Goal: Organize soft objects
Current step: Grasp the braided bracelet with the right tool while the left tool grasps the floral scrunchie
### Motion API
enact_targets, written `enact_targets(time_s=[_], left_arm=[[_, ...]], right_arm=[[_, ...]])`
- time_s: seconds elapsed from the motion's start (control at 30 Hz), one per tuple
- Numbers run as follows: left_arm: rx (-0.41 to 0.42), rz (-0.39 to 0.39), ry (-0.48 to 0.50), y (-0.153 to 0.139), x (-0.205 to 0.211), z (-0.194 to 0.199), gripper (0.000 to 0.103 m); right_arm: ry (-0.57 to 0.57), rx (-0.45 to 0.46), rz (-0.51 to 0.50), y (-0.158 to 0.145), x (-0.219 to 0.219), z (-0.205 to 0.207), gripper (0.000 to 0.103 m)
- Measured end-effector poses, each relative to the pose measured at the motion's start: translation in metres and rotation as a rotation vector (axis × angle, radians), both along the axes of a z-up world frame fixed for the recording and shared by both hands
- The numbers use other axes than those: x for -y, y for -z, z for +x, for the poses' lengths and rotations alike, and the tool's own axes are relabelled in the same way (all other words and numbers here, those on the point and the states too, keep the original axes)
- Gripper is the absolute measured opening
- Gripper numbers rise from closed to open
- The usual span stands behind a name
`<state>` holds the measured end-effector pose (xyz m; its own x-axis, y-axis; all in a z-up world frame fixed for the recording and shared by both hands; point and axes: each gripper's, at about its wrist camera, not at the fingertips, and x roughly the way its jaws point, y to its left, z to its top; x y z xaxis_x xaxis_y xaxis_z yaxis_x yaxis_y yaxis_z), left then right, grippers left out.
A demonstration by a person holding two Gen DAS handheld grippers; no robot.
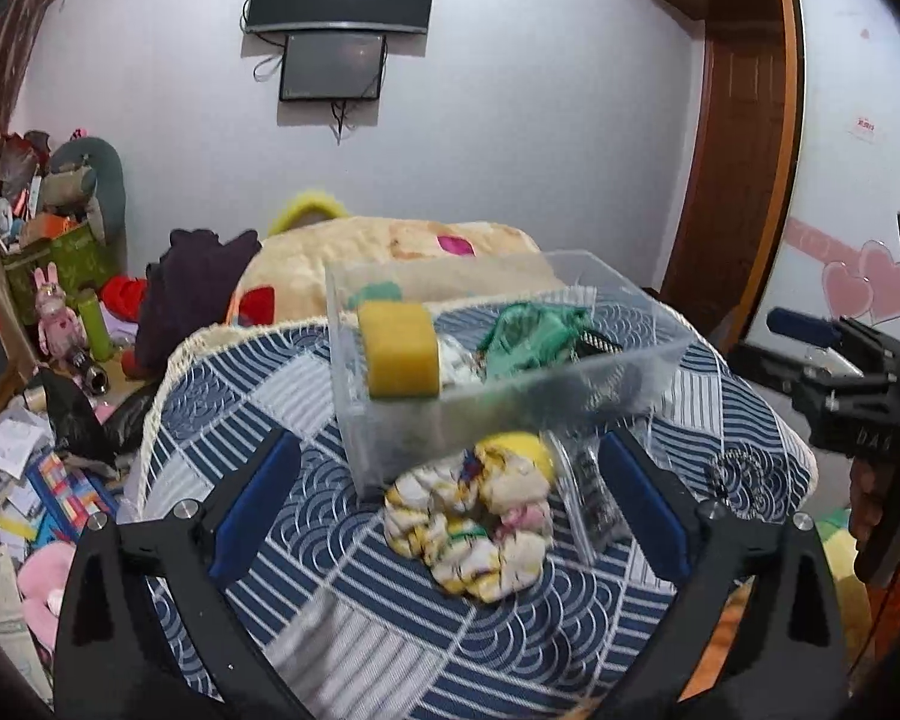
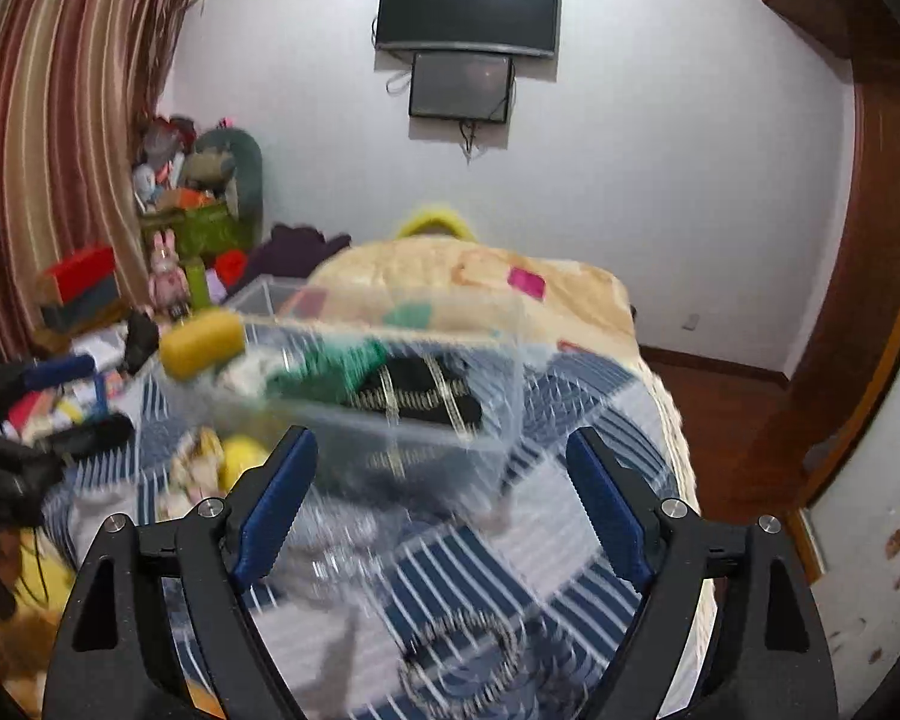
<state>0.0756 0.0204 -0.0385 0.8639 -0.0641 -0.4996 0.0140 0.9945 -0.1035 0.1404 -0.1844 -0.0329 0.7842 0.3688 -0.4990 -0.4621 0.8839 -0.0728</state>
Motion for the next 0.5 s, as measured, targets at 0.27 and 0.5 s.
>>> enact_targets(time_s=[0.27,0.5], left_arm=[[-0.11,0.008,0.031,0.033,0.013,-0.002,0.101],[-0.181,0.022,0.03,0.06,0.019,0.007,0.101]], right_arm=[[0.025,-0.151,-0.045,0.052,0.009,-0.004,0.084],[0.067,-0.255,-0.005,0.081,0.031,-0.004,0.084]])
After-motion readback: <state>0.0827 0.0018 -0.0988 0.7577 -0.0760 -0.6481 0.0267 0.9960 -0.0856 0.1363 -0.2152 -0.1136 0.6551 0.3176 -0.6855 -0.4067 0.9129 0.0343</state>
